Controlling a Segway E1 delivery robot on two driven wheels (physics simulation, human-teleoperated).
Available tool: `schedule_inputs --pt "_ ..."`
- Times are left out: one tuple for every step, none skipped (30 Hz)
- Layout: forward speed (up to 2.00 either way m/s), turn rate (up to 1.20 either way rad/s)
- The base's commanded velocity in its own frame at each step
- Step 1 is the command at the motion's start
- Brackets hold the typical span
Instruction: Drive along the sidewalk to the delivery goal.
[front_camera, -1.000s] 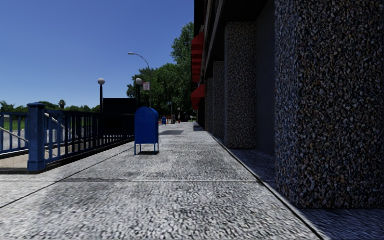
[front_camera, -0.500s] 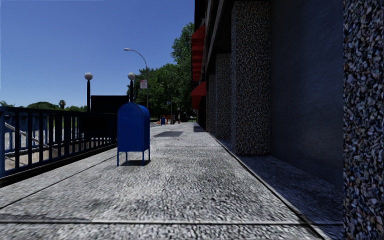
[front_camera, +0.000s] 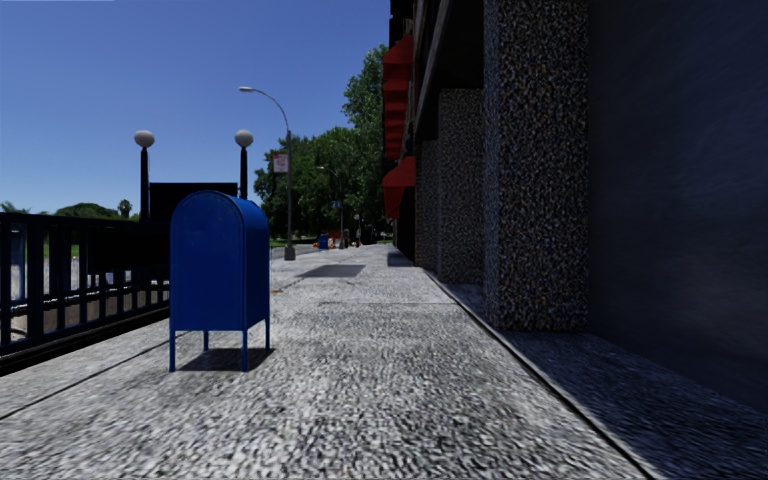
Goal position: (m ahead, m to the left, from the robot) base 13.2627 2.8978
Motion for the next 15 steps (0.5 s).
schedule_inputs --pt "2.00 0.00" --pt "2.00 0.00" --pt "2.00 0.00" --pt "2.00 0.00" --pt "2.00 0.00" --pt "2.00 0.00" --pt "2.00 0.00" --pt "2.00 0.00" --pt "2.00 0.00" --pt "2.00 0.00" --pt "2.00 0.00" --pt "2.00 0.00" --pt "2.00 0.00" --pt "2.00 0.00" --pt "2.00 0.00"
